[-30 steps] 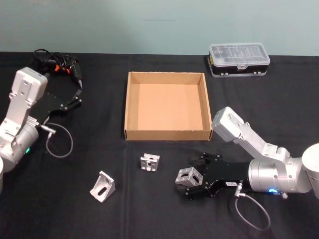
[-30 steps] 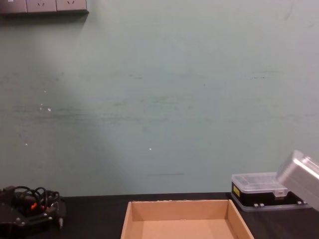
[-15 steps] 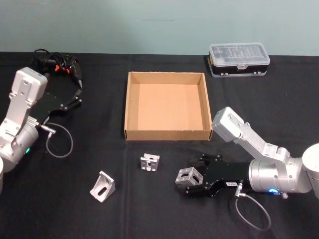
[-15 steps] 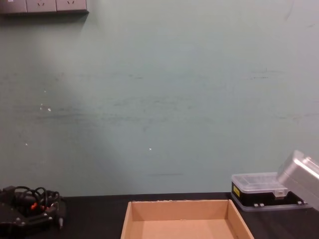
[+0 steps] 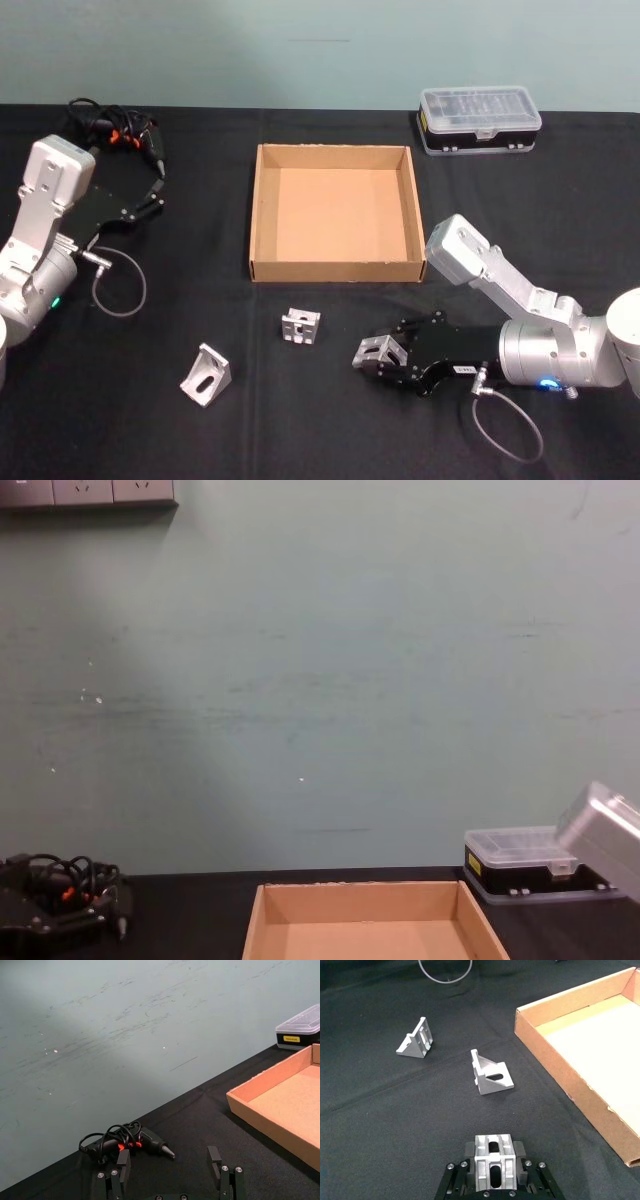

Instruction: Use one hand to pick up the angle iron from the table and place it into the box.

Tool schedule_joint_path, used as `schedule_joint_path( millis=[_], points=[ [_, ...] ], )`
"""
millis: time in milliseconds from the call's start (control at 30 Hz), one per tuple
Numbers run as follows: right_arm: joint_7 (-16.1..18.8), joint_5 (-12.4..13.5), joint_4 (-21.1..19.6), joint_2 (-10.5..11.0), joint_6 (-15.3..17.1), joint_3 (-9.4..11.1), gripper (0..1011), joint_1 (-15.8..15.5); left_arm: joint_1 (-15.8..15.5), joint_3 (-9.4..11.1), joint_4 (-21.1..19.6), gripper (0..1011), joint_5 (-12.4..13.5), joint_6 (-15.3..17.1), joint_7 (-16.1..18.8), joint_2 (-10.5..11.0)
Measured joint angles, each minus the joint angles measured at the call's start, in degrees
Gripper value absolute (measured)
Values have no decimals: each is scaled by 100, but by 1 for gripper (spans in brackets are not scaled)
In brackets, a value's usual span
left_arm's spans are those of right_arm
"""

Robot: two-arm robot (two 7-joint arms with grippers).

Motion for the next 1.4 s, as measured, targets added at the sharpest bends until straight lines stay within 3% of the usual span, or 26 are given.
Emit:
schedule_joint_path(
  millis=[433,800,933,1100,1300,1400],
  points=[
    [-1,21,-14,-6,-75,47,449,-35,0,0,0,1000,0,0,0,0],
    [-210,517,-97,-279,-477,606,449,22,0,0,0,1000,0,0,0,0],
    [-441,599,35,-566,-492,728,449,306,0,0,0,1000,0,0,0,0],
    [-709,511,367,-922,-425,731,449,724,0,0,0,1000,0,0,0,0],
    [-1027,143,1055,-1416,-33,534,449,1404,0,0,-1,1000,0,0,0,0],
    [-1141,-18,1534,-1722,335,434,449,1758,0,0,0,1000,0,0,0,0]
  ],
)
